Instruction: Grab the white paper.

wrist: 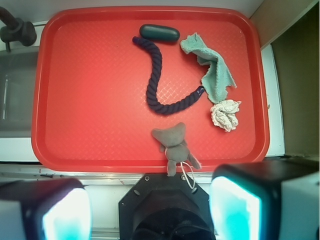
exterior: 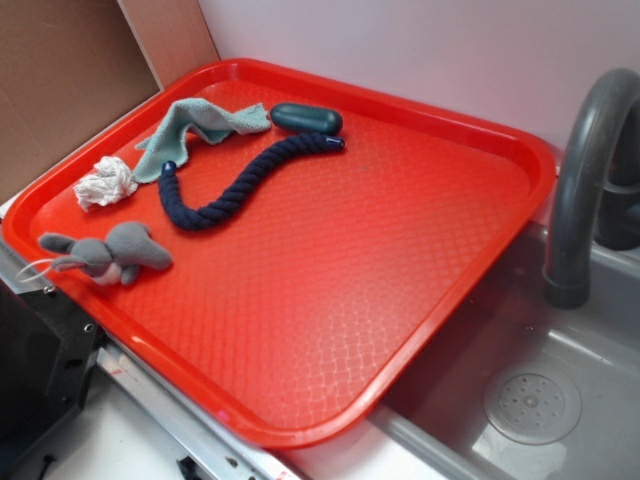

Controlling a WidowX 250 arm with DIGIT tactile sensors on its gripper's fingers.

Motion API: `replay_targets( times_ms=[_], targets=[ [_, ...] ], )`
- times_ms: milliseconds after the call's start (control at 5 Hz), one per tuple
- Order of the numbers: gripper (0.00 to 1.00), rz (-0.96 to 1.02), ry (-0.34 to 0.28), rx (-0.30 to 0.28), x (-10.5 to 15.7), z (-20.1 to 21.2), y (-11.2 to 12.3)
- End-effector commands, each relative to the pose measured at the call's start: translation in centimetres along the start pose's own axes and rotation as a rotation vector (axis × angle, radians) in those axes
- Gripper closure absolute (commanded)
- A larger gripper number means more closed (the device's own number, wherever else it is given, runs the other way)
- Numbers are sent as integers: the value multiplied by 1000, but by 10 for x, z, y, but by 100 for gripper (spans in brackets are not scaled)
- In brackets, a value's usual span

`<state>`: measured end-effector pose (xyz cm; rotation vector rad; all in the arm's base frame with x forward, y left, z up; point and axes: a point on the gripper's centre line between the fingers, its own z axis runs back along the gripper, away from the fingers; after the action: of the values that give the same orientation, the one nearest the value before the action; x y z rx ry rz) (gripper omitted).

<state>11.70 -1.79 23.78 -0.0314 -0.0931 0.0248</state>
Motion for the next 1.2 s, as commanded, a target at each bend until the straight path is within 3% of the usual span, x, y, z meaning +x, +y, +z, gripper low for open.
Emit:
replay_targets(
  times_ms=[0, 200, 600, 800, 1000],
  targets=[
    [0, 0, 0, 0, 0, 0, 0],
    [0, -33, -40, 56, 7, -6, 12],
    [0, -294, -77, 156, 31, -37, 63],
    [0, -388, -41, 151, 41, -59, 86],
    [0, -499, -13, 206, 52, -84, 107]
  ],
)
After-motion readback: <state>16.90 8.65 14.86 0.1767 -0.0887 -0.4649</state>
